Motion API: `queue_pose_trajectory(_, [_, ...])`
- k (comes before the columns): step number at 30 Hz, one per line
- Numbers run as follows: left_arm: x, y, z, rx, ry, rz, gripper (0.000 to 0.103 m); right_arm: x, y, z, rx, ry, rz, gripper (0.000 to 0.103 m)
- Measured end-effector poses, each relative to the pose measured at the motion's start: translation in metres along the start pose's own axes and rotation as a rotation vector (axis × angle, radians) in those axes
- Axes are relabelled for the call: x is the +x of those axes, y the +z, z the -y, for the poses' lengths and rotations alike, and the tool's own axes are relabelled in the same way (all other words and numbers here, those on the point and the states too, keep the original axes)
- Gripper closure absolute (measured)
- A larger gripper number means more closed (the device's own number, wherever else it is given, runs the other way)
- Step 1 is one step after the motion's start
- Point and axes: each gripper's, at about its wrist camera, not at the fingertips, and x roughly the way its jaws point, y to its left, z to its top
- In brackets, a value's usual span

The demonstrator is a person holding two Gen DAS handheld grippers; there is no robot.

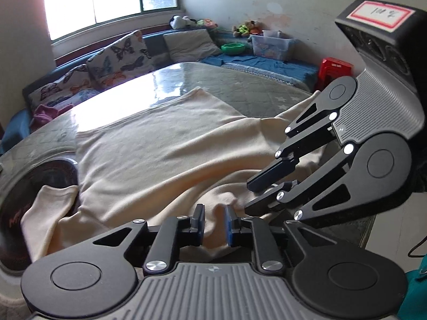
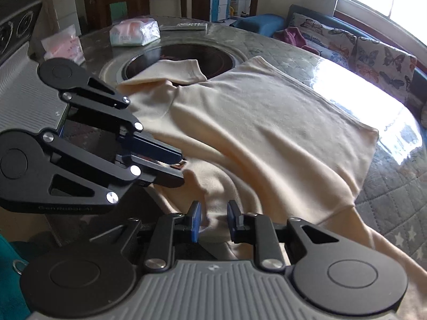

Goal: Fold clothes
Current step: 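Lower the sweatshirt onto the table with both grippers and release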

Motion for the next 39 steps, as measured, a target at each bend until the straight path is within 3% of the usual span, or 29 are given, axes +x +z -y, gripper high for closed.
queue_pose_trajectory(1, [0.002,0.000,0.001,0.007,-0.001,-0.002,0.067,-0.001,0.000,0.000,-0.002,-0.003,0.000,0.091])
queue_pose_trajectory(3, [0.007,0.001,0.002,0.020,-0.004,-0.005,0.067,-0.003,-0.002,0.000,-0.002,-0.005,0.004,0.096])
queue_pose_trajectory(5, [0.012,0.001,0.003,0.033,-0.007,-0.008,0.080,-0.006,-0.003,0.000,0.001,-0.004,0.012,0.098])
queue_pose_trajectory(6, [0.015,0.002,0.003,0.039,-0.009,-0.009,0.093,-0.008,-0.003,0.000,0.002,-0.001,0.018,0.099])
queue_pose_trajectory(10, [0.001,-0.002,0.003,0.039,-0.014,0.028,0.099,-0.020,-0.007,-0.001,0.007,0.019,0.027,0.099])
queue_pose_trajectory(16, [-0.026,-0.012,0.009,0.080,-0.046,0.043,0.100,-0.041,-0.016,-0.007,-0.006,0.081,0.006,0.100])
queue_pose_trajectory(20, [-0.015,-0.023,0.009,0.079,-0.049,-0.014,0.100,-0.043,-0.011,0.003,0.026,0.063,0.039,0.098])
queue_pose_trajectory(26, [-0.025,-0.017,0.004,0.082,-0.074,0.016,0.099,-0.046,-0.004,0.018,0.075,0.035,0.089,0.095])
queue_pose_trajectory(29, [-0.028,-0.004,-0.008,0.040,-0.046,0.048,0.097,-0.030,0.000,0.027,0.093,0.007,0.082,0.095])
queue_pose_trajectory(33, [-0.018,0.009,-0.024,-0.063,-0.022,0.061,0.096,-0.006,-0.009,0.024,0.094,0.050,0.023,0.094])
queue_pose_trajectory(39, [0.011,0.002,-0.029,-0.130,-0.016,0.006,0.094,-0.009,-0.011,0.028,0.098,0.035,0.036,0.091])
